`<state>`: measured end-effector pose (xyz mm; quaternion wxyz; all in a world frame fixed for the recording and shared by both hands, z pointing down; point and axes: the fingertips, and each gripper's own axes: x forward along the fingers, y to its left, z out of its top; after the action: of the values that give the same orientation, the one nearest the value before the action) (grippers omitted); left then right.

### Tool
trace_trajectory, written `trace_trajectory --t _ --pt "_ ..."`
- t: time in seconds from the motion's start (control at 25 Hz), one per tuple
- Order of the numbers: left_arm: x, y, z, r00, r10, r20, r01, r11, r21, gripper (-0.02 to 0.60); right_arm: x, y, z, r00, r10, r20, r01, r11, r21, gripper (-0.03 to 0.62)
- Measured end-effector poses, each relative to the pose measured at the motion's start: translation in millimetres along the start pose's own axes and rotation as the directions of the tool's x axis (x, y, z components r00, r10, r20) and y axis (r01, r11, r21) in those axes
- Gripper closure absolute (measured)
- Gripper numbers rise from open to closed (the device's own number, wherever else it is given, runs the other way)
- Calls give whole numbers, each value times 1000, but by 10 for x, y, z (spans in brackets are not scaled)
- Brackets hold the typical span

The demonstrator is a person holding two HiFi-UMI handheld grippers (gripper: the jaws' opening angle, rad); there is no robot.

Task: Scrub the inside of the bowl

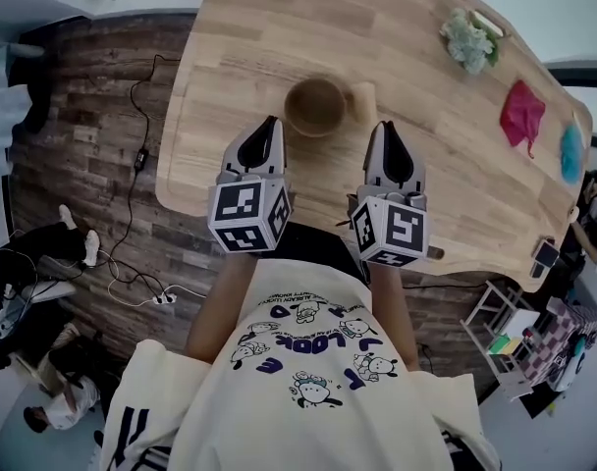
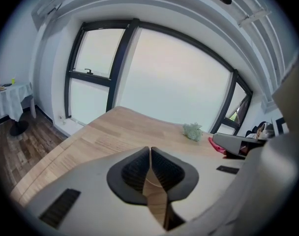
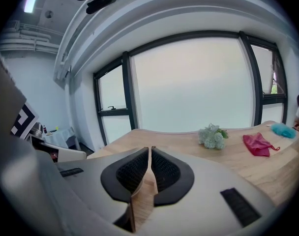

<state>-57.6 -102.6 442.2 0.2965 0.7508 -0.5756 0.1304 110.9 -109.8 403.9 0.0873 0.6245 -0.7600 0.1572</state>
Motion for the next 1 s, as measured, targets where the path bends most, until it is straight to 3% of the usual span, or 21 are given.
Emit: trace_trajectory --t 0.4,0.64,1.0 --pt "301 169 -232 995 -25 -96 18 997 -76 511 226 -157 -289 995 -42 -91 43 999 5 583" --pt "472 177 -387 983 -66 -170 40 988 -147 488 334 -191 -386 991 -64 -118 64 998 1 583" --pt "631 215 -510 968 -96 -231 53 981 -186 465 420 -213 -511 984 -75 -160 76 997 -5 580"
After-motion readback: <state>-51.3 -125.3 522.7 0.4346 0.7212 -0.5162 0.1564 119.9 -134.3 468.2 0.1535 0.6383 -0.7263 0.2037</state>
